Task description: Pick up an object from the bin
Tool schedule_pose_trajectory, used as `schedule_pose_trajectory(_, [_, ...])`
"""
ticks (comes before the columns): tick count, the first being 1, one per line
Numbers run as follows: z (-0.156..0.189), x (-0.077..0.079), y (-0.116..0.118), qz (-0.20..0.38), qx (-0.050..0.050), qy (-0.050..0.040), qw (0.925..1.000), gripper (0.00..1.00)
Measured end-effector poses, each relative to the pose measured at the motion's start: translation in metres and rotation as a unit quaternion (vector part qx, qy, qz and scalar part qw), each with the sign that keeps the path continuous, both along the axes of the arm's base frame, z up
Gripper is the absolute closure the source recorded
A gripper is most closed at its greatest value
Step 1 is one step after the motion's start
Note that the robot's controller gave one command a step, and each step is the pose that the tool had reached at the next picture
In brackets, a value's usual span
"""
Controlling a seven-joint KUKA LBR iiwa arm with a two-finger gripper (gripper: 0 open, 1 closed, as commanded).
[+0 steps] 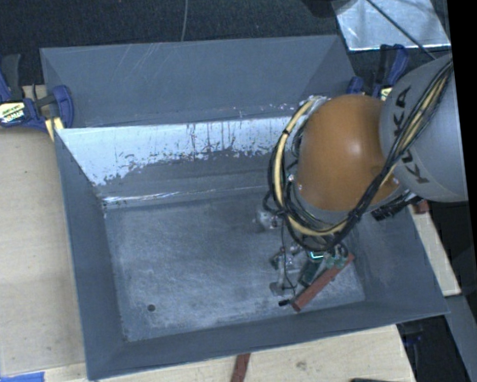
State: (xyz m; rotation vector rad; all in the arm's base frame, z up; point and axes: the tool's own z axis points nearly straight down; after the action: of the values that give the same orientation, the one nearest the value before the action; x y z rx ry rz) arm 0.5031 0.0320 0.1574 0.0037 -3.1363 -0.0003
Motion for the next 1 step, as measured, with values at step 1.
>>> schedule_pose_trajectory(1, [0.0038, 0.0020, -0.0001, 0.000, 0.000, -0.0040, 1.0000, 0.00])
